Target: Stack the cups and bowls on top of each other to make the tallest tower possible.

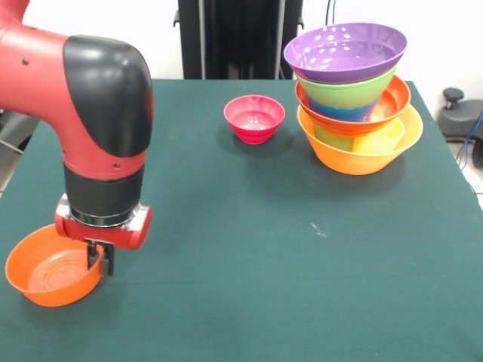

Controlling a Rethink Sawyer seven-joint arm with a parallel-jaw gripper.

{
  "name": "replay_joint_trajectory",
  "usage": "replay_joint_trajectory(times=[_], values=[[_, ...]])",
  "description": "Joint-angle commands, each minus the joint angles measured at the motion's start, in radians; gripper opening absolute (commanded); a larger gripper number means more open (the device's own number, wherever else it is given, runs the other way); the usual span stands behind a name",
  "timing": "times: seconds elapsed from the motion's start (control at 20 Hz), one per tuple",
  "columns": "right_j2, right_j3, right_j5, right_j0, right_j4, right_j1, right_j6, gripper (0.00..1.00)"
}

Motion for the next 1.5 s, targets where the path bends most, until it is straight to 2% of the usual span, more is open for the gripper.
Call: replay_joint_trajectory(times=[0.05,0.2,0.5,0.9,1.2,1.35,1.5], values=[[0.095,0.049,-0.007,-0.005,-0.043,-0.021,-0.151,0.00],[0.054,0.164,0.010,0.018,-0.019,-0.158,-0.066,0.00],[0.026,0.262,0.079,0.041,0.011,-0.295,-0.008,0.00],[-0.027,0.378,0.304,0.093,0.101,-0.548,0.053,0.00],[-0.055,0.494,0.311,0.136,0.153,-0.688,0.086,0.00],[-0.068,0.527,0.378,0.161,0.187,-0.766,0.080,0.00],[-0.079,0.533,0.425,0.171,0.202,-0.796,0.075,0.00]])
